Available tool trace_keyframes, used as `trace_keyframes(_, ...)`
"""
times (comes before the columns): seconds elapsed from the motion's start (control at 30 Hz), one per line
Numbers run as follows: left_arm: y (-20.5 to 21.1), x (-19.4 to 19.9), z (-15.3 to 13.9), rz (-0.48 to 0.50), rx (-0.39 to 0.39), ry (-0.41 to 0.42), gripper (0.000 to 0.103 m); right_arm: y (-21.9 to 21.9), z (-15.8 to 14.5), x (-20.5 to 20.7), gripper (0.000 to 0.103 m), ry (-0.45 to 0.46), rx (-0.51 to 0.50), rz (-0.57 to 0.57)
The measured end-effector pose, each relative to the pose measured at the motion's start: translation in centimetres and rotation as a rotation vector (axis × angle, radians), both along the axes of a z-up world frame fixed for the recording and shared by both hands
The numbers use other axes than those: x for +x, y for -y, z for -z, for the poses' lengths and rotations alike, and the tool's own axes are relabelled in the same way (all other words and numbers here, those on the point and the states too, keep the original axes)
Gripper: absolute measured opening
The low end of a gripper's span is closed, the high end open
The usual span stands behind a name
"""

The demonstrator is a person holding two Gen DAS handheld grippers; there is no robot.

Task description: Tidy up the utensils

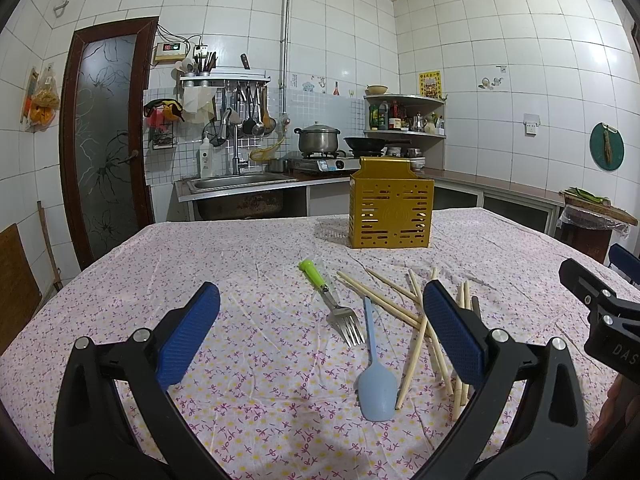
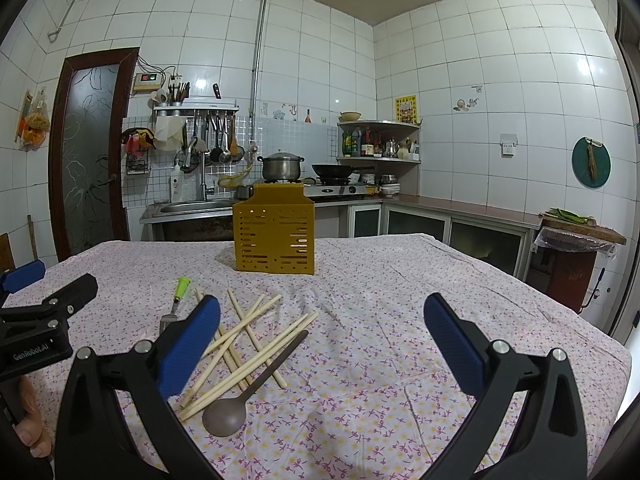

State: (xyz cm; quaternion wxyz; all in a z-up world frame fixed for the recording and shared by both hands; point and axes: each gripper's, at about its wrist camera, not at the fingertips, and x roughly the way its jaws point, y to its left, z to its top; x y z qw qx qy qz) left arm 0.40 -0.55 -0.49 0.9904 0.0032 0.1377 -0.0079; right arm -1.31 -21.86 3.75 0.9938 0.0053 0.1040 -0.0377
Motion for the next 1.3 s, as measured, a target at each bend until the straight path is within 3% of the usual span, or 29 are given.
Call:
trace_keyframes(0.3, -0.2, 0.7, 0.1, 0.005, -0.008, -0.043, 0.098, 0.4, -0.1, 0.4, 0.099, -0.022, 0.023, 0.005)
trace_keyframes(0.47, -0.8, 2.3, -0.9, -0.015, -0.016, -0.083, 0.098, 0.6, -0.6, 2.3, 0.099, -0.056, 0.023, -0.014)
trace_keyframes(0.7, -1.4, 6.2, -2.5, -0.008, 0.005, -0.159, 0.098, 0.4, -1.1, 6.0, 0.099, -0.119, -0.027, 0.055)
trace_keyframes(0.9, -2.1, 11.6, -2.2, 0.004, -0.037, -0.277, 0.098, 1.5, -0.3, 10.9, 0.099, -0.251, 0.021, 0.055)
trace_keyframes(1.1, -2.8, 16.8, 0.0, 0.022, -0.087, -0.449, 0.098, 1.3, 2.3, 14.3, 0.099, -0.403, 0.077, 0.061)
trace_keyframes(1.3, -2.3, 18.5, 0.8, 0.034, -0.061, -0.488, 0.098, 0.0, 4.3, 15.5, 0.099, -0.490, 0.018, 0.076)
